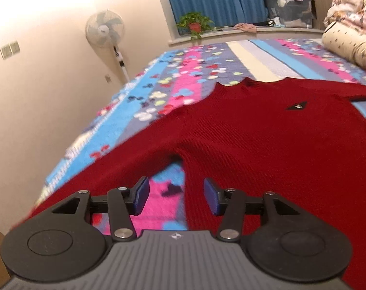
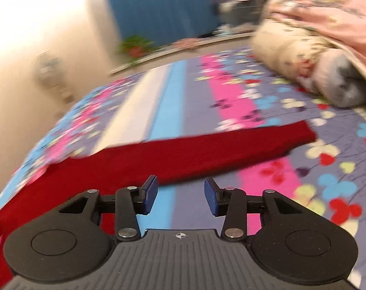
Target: Fold small clothes
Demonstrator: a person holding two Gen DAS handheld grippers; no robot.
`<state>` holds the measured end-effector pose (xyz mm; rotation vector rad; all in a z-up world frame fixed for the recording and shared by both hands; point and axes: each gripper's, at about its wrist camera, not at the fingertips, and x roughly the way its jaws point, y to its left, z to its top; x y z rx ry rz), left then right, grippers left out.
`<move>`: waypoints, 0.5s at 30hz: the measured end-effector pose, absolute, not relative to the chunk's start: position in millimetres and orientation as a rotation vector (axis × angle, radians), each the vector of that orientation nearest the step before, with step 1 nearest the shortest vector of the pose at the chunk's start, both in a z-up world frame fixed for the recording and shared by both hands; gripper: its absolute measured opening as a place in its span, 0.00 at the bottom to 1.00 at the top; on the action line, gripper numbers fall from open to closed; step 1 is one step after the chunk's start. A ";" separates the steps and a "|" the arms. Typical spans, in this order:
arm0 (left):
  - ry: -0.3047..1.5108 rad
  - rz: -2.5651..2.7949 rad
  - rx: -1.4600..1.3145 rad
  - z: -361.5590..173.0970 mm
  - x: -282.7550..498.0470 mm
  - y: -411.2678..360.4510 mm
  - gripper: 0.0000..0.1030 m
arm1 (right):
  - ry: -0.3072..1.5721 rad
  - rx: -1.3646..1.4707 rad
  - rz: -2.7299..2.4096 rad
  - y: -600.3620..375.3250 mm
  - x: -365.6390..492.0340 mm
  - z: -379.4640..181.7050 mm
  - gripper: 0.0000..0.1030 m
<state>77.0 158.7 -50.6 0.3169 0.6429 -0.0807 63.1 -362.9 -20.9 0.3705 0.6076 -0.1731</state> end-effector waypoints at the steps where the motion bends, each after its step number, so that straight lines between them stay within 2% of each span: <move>1: 0.659 -0.096 0.307 -50.3 69.2 159.3 0.54 | 0.620 0.361 -0.145 -351.6 52.3 -16.3 0.45; 3: 0.697 -0.126 0.302 -52.4 53.8 159.4 0.56 | 0.658 0.336 -0.095 -331.5 29.4 -11.6 0.46; 9: 0.856 -0.141 0.193 -71.4 17.4 174.5 0.60 | 0.741 0.272 -0.033 -307.0 -23.3 -11.0 0.58; 15: 0.985 -0.089 -0.002 -96.2 -8.7 198.2 0.60 | 0.873 0.286 -0.008 -310.9 -46.1 -48.6 0.58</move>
